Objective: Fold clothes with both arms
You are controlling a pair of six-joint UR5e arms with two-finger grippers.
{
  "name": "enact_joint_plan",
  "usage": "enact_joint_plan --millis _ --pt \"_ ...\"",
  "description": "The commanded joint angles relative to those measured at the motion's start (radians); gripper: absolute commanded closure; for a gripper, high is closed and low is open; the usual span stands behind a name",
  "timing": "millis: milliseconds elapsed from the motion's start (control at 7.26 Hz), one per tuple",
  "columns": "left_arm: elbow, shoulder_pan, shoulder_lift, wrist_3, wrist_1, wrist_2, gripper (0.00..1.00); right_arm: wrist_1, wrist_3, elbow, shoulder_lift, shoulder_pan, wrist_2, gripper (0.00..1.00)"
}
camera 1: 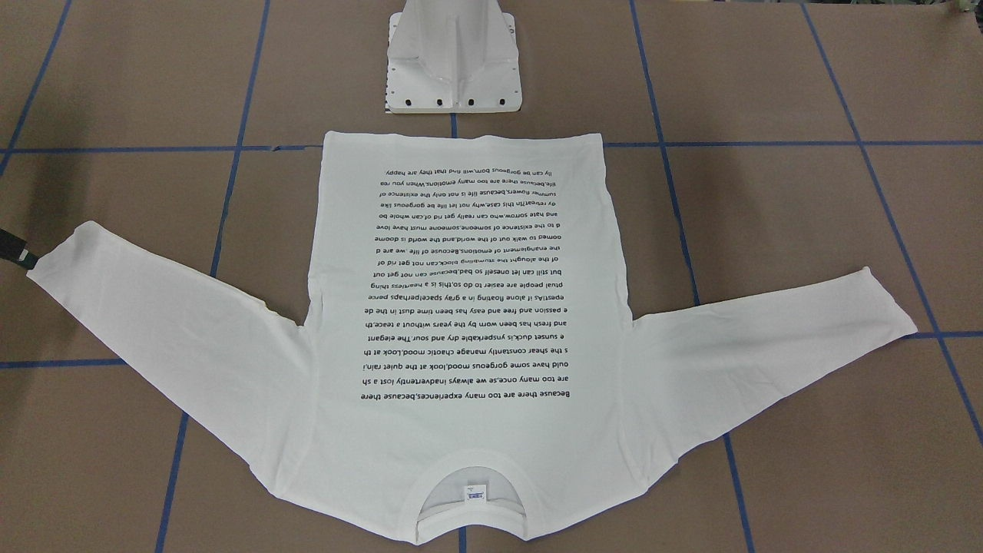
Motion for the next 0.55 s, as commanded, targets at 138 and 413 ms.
enact_joint_plan --millis 138,413 --pt "0.001 0.0 0.0 -0.001 -0.007 0.002 0.0 0.004 0.01 -0.042 0.007 -0.035 -0.002 0.11" --pt "0.001 0.0 0.0 -0.003 -0.007 0.002 0.0 0.003 0.039 -0.08 0.029 -0.035 -0.002 0.12"
